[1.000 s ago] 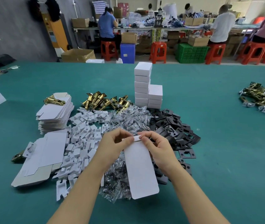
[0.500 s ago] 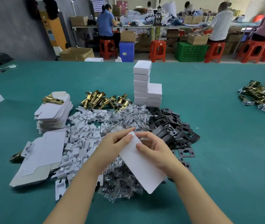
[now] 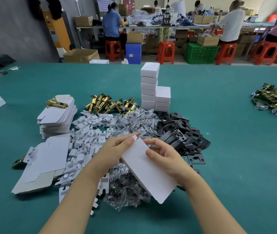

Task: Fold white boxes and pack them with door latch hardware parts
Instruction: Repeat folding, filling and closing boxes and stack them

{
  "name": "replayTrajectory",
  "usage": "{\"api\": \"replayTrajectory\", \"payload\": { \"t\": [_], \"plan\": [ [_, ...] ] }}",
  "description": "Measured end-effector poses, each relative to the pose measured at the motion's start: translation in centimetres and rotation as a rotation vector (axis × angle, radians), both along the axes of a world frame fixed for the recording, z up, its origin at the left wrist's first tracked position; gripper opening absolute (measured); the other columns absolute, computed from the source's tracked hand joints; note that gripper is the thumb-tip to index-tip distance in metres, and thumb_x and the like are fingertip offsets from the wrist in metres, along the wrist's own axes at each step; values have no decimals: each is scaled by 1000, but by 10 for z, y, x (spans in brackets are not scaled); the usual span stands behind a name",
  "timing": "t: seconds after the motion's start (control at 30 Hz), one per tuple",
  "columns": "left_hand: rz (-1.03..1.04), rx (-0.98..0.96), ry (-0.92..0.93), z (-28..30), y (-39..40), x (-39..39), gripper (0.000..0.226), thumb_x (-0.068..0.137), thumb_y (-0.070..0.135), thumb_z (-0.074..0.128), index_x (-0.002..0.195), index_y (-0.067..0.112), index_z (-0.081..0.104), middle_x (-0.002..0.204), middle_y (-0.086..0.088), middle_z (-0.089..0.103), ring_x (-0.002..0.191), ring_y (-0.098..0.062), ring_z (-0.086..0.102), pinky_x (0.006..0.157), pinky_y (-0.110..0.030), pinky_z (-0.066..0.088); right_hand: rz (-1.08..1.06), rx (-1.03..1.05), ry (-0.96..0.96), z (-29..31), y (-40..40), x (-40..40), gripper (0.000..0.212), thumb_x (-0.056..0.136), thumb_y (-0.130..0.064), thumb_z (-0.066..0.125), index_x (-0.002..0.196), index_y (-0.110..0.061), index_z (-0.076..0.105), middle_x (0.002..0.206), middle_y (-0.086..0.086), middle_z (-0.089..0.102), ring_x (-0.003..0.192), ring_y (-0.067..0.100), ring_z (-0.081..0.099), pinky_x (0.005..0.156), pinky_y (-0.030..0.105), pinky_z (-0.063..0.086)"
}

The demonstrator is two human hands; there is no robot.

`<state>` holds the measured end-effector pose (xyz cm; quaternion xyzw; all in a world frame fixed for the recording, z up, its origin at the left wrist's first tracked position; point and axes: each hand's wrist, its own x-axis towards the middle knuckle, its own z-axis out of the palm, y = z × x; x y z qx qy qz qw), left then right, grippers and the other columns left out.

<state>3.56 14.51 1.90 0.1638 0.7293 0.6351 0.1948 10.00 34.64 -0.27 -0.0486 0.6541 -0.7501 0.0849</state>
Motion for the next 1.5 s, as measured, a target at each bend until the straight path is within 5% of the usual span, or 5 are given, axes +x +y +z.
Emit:
{"api": "replayTrajectory", "payload": {
  "t": [0.23, 0.77, 1.03, 1.3, 1.5],
  "plan": [
    [8, -26, -16, 2, 1, 2, 28, 105, 34, 52, 124, 32, 72, 129, 30, 64, 94, 2, 67, 73, -14, 53, -8, 21, -32, -1, 2, 0, 31, 96, -33, 64, 126, -25, 66, 104, 3, 75, 89, 23, 73, 71, 32, 60],
    [-19, -172, 20, -2, 4, -1, 27, 105, 44, 49, 121, 56, 67, 117, 27, 70, 104, -17, 65, 88, -31, 51, -7, 64, -54, -2, 8, -1, 23, 97, -40, 61, 117, -37, 71, 103, 2, 75, 86, 19, 73, 69, 29, 59],
    [-107, -238, 23, -1, 6, 1, 35, 100, 58, 35, 125, 63, 60, 111, 30, 67, 93, -4, 64, 78, -16, 51, 1, 111, -67, -2, 11, -2, 24, 95, -41, 62, 118, -37, 71, 103, 1, 75, 85, 21, 73, 68, 32, 59],
    [-307, -310, 25, -7, -1, 0, 61, 81, 85, 46, 139, 74, 30, 155, 20, 39, 133, -15, 48, 112, -45, 37, 65, 137, -76, 0, 19, -3, 22, 105, -28, 58, 125, -28, 69, 108, 3, 75, 88, 20, 72, 69, 30, 58],
    [-323, -380, 97, -8, 0, 4, 61, 82, 84, 46, 137, 79, 22, 146, 23, 46, 125, -8, 52, 108, -42, 43, 106, 156, -96, 0, 24, -5, 34, 96, -40, 61, 127, -26, 67, 114, 13, 74, 91, 24, 73, 73, 33, 59]
  ]
}}
